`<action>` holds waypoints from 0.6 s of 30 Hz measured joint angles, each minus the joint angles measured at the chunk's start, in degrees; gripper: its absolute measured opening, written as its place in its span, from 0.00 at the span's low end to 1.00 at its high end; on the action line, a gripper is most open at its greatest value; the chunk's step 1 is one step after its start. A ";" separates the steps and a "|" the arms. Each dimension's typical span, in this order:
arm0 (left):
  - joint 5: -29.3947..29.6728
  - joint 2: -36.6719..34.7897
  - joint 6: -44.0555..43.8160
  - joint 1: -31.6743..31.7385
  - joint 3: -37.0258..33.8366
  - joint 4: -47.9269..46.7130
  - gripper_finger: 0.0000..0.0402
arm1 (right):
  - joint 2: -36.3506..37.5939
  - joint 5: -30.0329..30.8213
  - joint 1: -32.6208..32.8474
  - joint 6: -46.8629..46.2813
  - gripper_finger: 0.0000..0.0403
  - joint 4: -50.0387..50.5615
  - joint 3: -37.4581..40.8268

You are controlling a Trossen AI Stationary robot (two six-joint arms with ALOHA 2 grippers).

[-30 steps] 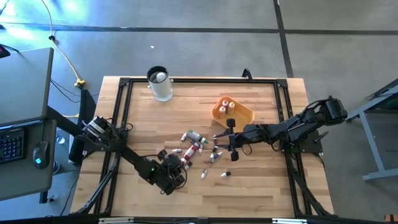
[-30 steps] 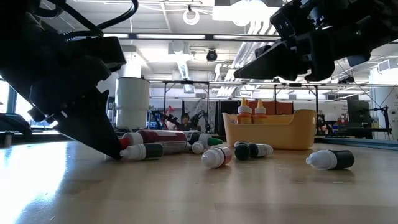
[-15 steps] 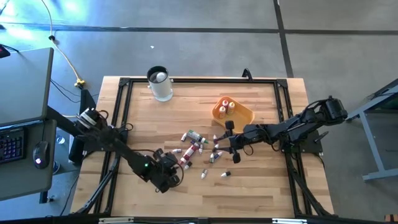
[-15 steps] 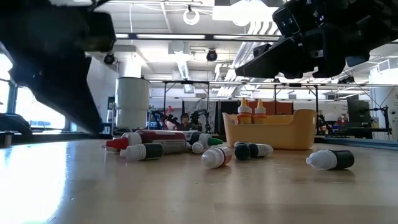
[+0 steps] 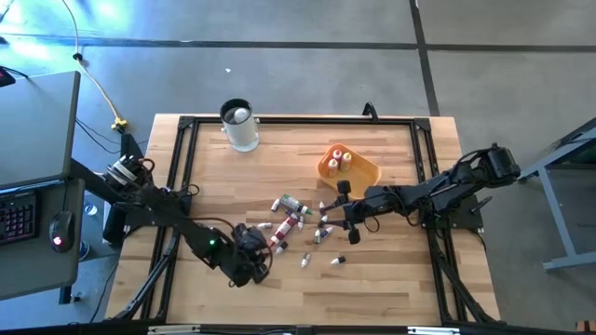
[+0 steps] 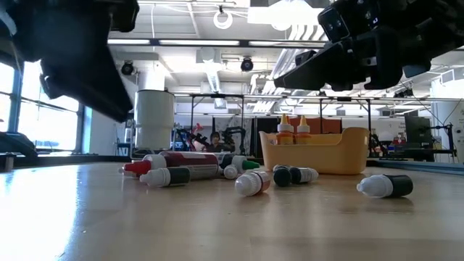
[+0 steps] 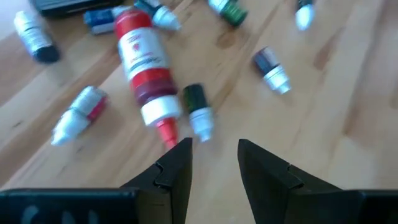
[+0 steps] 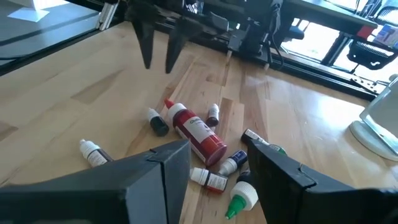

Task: Pick & Place food coloring
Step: Put the large red food coloring bottle into the yellow bin

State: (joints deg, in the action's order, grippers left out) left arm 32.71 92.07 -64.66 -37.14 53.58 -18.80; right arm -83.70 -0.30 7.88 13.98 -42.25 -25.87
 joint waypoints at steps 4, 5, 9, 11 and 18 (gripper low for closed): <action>1.61 0.00 0.60 0.02 0.02 3.55 0.32 | 0.00 0.04 0.00 -1.31 0.38 -0.02 0.00; 2.16 0.00 1.19 0.00 0.02 4.19 0.32 | 0.00 0.07 0.00 -1.47 0.38 0.01 0.00; 2.44 0.00 2.95 0.02 0.02 6.46 0.32 | 0.00 0.11 0.00 -1.51 0.38 -0.02 0.00; 2.98 0.00 3.26 0.04 0.02 7.23 0.32 | 0.00 0.11 0.00 -1.51 0.38 0.01 0.00; 4.06 0.00 3.08 0.02 0.04 7.96 0.32 | 0.00 0.11 0.00 -1.51 0.38 0.00 0.00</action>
State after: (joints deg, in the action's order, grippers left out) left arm 36.77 92.07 -61.59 -37.12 53.62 -10.84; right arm -83.70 -0.19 7.88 12.47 -42.25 -25.87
